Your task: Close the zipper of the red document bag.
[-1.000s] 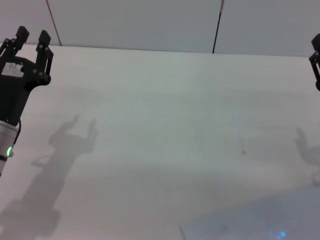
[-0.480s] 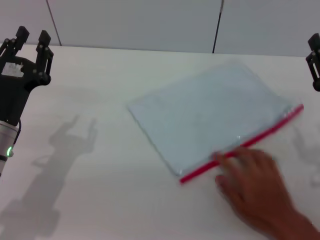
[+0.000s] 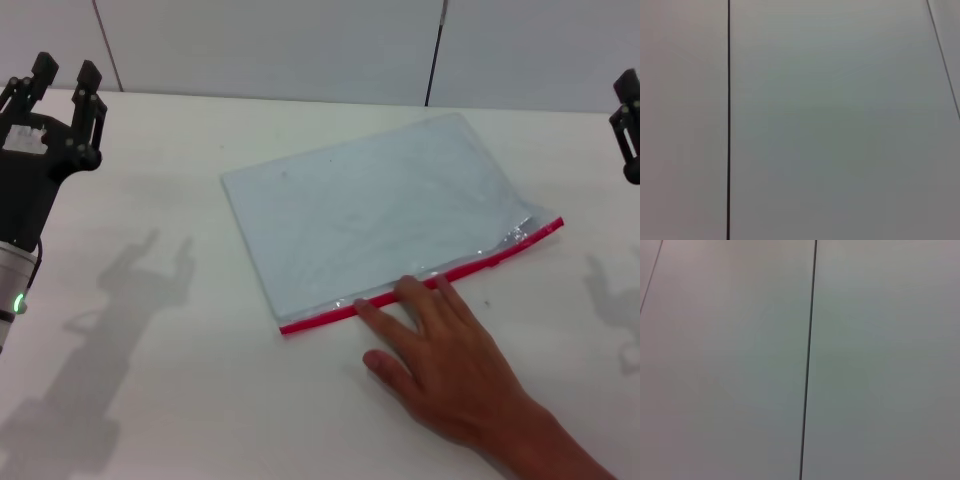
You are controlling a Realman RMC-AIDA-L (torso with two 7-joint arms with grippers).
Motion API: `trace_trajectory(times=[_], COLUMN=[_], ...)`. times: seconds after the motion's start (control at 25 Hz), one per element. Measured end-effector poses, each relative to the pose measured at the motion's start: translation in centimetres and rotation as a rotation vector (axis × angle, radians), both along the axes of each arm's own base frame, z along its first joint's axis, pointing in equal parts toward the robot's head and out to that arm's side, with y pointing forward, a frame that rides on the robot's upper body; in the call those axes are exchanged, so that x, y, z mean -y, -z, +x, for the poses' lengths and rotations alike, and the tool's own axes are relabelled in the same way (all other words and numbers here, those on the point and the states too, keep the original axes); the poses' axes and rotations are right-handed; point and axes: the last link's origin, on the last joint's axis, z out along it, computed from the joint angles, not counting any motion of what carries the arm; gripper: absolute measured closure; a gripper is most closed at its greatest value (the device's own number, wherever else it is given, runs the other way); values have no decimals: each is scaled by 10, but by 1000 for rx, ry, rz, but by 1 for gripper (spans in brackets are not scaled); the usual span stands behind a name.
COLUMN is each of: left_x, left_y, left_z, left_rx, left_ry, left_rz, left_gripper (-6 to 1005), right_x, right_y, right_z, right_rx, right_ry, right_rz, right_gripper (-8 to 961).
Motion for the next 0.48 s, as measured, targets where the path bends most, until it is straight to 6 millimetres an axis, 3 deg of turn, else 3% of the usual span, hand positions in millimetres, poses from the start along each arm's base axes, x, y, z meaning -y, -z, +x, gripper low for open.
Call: trace_trajectory(times=[0.48], left_x=[0], left_y=[0], left_z=[1], left_rx=[1], left_ry=[4], left_rz=[1], left_gripper=[570], right_x=[-1], right_y=[0], right_z=[1], right_rx=[-36], right_ry=[3], right_rz=[-23], right_gripper=[372])
